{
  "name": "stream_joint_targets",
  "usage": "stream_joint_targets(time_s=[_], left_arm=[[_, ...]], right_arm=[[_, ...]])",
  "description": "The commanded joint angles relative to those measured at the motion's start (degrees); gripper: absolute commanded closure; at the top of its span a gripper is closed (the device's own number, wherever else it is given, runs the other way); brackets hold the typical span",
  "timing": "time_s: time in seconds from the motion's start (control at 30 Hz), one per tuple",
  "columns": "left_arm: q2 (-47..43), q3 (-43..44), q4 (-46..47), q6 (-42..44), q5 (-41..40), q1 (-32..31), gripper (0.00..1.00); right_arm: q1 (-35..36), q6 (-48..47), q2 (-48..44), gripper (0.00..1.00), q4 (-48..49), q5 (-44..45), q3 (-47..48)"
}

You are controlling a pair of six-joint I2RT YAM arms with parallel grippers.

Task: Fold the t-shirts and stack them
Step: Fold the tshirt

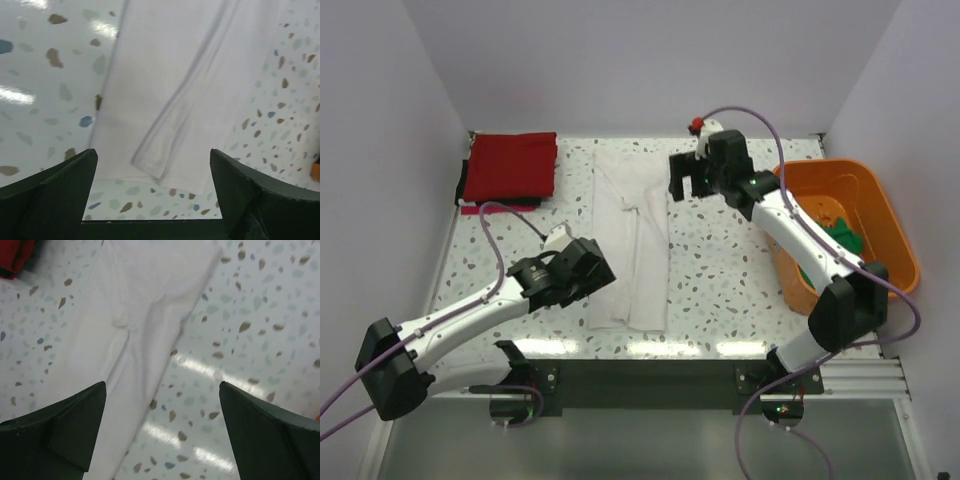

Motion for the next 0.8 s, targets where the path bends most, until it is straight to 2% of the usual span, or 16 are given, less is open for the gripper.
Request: stream_joint_targets(time_s=[0.0, 0.03, 0.1, 0.23, 0.33, 0.43, 0.6, 0.77], left_arm=[[-4.31, -7.17, -8.03, 2.62, -1.57, 1.53, 0.00], [-5.19, -8.33, -7.94, 3.94, -0.68, 1.97, 0.00], [-5.73, -11.05, -7.41, 5.17, 1.69, 3.29, 0.00], [-5.82, -14.67, -4.17, 7.98, 5.21, 4.26, 0.01], [-5.64, -16.78, 0.31, 9.13, 8.55, 4.44, 0.12], [-4.41, -18.18, 4.62, 10.10, 11.72, 4.52, 0.18], [-2.31, -20.47, 7.79, 11.07, 15.32, 4.43, 0.20], [-1.25, -21.17, 8.94, 11.51, 16.29, 4.26, 0.31]], right_arm=[[3.47, 21.96, -8.45, 0.01, -4.36, 1.08, -16.29], [4.97, 23.02, -10.41, 0.01, -3.91, 1.87, -23.20], [10.13, 26.19, -14.80, 0.01, -5.12, 4.58, -29.82], [18.06, 30.50, -18.59, 0.01, -7.33, 1.63, -37.13], [22.02, 34.80, -20.36, 0.02, -6.98, 0.91, -41.18], [24.31, 38.32, -20.54, 0.08, -6.80, 0.91, -43.74], [27.12, 42.01, -19.40, 0.20, -2.85, -1.46, -45.94], [29.24, 44.38, -15.71, 0.28, 1.27, -1.90, -46.12]])
